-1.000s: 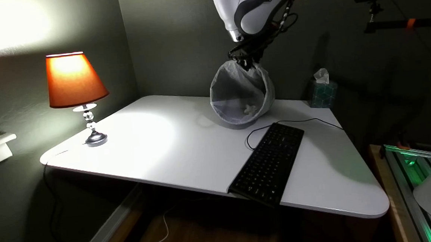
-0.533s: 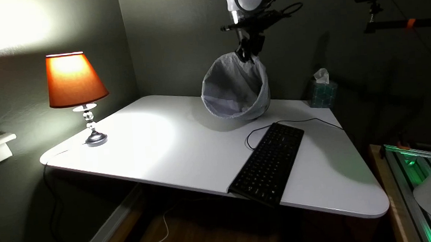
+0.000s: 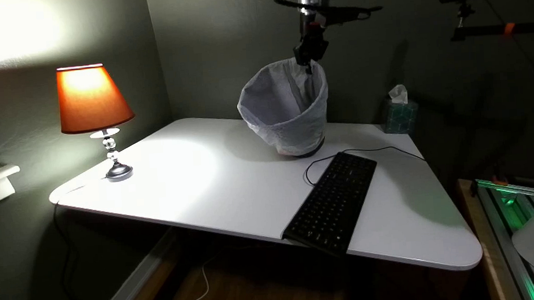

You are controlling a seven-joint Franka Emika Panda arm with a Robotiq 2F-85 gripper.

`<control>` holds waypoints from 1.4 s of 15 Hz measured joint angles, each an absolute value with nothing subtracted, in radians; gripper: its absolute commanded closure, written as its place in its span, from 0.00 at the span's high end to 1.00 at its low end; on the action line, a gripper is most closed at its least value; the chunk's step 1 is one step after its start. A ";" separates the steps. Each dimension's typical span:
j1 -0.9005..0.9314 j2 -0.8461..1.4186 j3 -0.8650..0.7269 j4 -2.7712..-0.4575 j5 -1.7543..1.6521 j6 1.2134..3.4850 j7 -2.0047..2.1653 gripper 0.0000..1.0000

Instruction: Pick up the bin and make it stand upright

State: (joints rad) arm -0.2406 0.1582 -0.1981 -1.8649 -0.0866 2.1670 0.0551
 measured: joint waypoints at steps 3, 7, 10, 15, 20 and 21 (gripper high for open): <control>-0.278 0.161 -0.199 -1.869 0.060 2.176 -0.131 0.03; -0.324 0.177 -0.200 -1.871 0.226 2.170 -0.318 0.03; -0.354 0.196 -0.201 -1.871 0.320 2.153 -0.401 0.03; -0.397 0.234 -0.202 -1.863 0.444 2.135 -0.479 0.05; -0.418 0.264 -0.202 -1.852 0.496 2.129 -0.486 0.38; -0.420 0.268 -0.202 -1.848 0.504 2.129 -0.486 0.46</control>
